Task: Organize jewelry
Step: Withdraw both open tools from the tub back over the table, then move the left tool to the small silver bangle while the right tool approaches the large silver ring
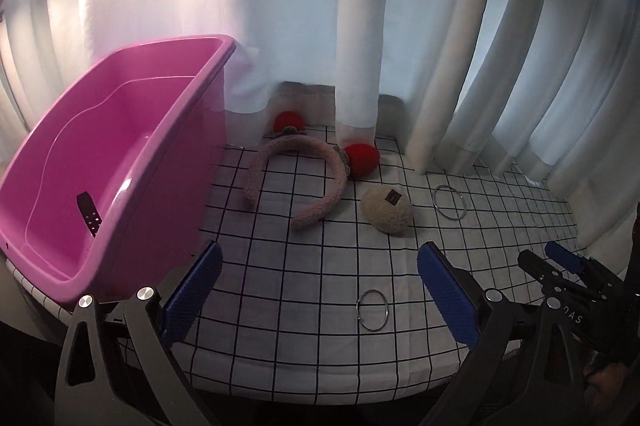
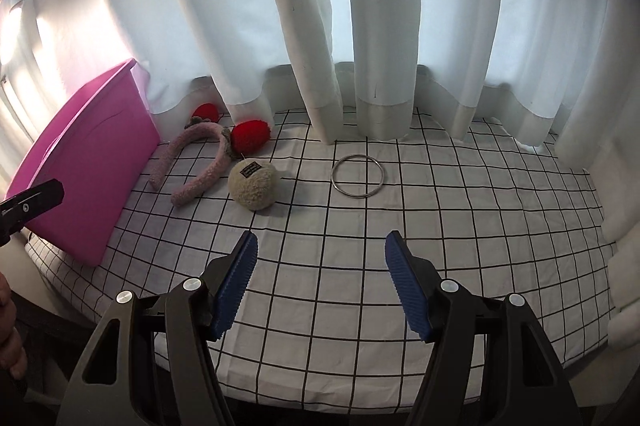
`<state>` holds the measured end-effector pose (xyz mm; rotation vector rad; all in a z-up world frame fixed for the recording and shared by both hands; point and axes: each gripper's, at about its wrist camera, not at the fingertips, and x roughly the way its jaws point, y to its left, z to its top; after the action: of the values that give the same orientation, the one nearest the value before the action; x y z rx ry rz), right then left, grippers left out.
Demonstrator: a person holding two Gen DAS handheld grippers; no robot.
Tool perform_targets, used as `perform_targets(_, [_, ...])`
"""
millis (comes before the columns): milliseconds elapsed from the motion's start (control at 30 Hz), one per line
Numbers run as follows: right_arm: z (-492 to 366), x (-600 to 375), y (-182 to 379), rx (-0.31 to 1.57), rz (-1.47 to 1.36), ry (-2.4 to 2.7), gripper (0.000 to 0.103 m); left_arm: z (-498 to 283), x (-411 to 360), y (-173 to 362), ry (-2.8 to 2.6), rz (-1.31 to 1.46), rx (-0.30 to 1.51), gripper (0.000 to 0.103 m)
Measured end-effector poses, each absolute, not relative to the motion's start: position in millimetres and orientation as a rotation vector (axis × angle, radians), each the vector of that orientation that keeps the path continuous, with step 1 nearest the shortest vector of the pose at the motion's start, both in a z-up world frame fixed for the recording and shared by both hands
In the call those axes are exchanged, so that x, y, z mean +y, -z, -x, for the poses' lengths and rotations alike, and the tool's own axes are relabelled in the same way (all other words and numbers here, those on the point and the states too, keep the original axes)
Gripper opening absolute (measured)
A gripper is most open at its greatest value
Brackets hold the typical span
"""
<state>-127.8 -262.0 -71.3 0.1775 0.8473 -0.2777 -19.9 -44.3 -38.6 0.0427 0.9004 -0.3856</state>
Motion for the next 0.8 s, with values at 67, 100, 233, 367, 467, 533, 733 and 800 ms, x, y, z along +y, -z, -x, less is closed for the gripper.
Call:
perform_targets(67, [125,-272,79,0.858,-0.176,0.285,0.064,23,-55,53,0.387,-0.059,0.919,0.096])
perform_targets(100, [122,-277,83,0.863,-0.176,0.286,0.064,24,-60,60,0.388,-0.064,0.927,0.096])
perform_targets(233, [106,-300,105,0.9,-0.173,0.279,0.064,25,-76,92,0.382,-0.062,0.979,0.096])
perform_targets(367, [89,-322,128,0.933,-0.181,0.256,0.064,27,-88,126,0.34,-0.057,1.04,0.096])
perform_targets(467, [78,-332,146,0.963,-0.177,0.238,0.064,28,-98,148,0.302,-0.059,1.067,0.096])
perform_targets(533, [72,-337,155,0.975,-0.165,0.223,0.064,28,-104,162,0.268,-0.056,1.087,0.096])
perform_targets(733, [57,-350,174,0.99,-0.14,0.181,0.064,31,-118,190,0.193,-0.021,1.125,0.096])
perform_targets(800, [51,-353,178,0.991,-0.129,0.171,0.064,32,-122,195,0.17,-0.016,1.12,0.096])
